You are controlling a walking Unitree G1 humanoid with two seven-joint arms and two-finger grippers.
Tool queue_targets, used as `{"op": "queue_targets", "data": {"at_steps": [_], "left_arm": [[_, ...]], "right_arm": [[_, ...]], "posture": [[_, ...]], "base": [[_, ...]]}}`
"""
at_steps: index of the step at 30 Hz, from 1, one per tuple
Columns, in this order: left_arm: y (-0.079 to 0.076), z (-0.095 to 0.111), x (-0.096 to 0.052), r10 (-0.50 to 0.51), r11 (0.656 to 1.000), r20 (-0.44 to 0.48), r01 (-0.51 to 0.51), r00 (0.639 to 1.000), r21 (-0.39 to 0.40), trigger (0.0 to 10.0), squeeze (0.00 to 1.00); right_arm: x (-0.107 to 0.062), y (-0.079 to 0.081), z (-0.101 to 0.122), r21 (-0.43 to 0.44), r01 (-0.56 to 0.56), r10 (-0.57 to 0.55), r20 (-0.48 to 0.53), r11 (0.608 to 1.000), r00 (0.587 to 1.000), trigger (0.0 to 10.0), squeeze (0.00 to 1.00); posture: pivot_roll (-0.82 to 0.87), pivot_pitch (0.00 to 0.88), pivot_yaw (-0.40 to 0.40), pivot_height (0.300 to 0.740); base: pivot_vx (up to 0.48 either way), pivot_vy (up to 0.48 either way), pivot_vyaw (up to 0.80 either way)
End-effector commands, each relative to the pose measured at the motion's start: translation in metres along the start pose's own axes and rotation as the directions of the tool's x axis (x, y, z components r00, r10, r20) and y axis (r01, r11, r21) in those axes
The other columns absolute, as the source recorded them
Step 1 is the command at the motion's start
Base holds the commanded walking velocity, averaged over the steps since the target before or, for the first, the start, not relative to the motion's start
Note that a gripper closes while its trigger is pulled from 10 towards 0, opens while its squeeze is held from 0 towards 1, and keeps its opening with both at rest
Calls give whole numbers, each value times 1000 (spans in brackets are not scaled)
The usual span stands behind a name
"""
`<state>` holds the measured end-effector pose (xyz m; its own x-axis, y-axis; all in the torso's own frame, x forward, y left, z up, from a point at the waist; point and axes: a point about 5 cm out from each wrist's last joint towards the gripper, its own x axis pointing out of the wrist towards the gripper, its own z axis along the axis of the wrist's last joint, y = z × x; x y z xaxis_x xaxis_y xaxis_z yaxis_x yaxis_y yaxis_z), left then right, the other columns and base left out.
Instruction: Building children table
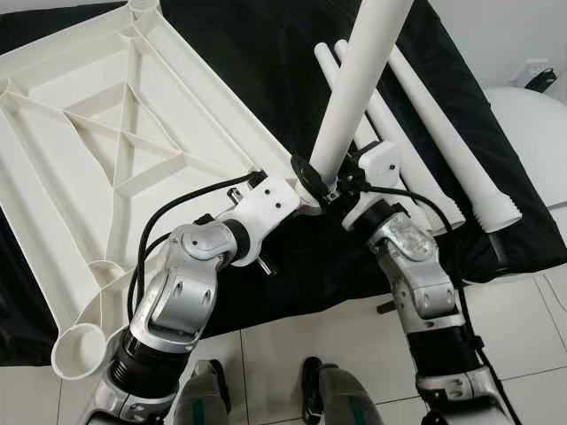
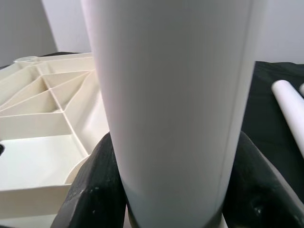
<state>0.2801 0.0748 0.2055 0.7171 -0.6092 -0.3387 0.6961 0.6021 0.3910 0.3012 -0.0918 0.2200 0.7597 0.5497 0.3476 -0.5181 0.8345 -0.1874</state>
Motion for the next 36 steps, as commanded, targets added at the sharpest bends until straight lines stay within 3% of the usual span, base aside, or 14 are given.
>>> {"op": "queue_targets", "data": {"at_steps": [1,9,18,26,27,32,33,34,36], "left_arm": [[3,-24,5,119,991,-105,-124,987,-44,10000,0],[3,-23,6,118,992,-101,-123,988,-40,10000,0],[2,-22,6,118,992,-98,-122,988,-40,10000,0],[1,-22,7,114,992,-97,-118,989,-40,10000,0],[1,-22,7,114,992,-98,-119,989,-40,10000,0],[2,-22,6,117,992,-99,-121,988,-39,10000,0],[2,-22,6,118,992,-99,-122,988,-38,10000,0],[3,-22,6,119,992,-99,-123,988,-39,10000,0],[3,-22,6,120,991,-99,-124,988,-39,10000,0]], "right_arm": [[-10,7,-17,40,24,-21,-87,999,996,0,0],[-13,23,-17,5,120,-119,-93,993,989,0,0],[-15,40,-22,34,248,-241,-148,968,959,0,0],[-17,38,-24,42,299,-288,-174,953,942,0,0],[-16,38,-25,42,308,-296,-187,950,937,10000,0],[-15,37,-27,37,321,-306,-214,946,928,10000,0],[-14,36,-26,36,319,-304,-213,947,929,10000,278],[-14,35,-26,37,308,-294,-210,951,932,10000,1000],[-15,31,-25,37,287,-275,-198,957,941,10000,1000]], "posture": [[47,248,-55,740],[50,240,-56,740],[53,234,-60,740],[50,236,-59,740],[51,238,-59,740],[51,240,-59,740],[51,240,-59,740],[51,242,-58,740],[50,242,-58,740]], "base": [[0,0,0],[0,0,0],[0,0,0],[0,0,0],[0,0,0],[0,0,0],[0,0,0],[0,0,0],[0,0,0]]}}
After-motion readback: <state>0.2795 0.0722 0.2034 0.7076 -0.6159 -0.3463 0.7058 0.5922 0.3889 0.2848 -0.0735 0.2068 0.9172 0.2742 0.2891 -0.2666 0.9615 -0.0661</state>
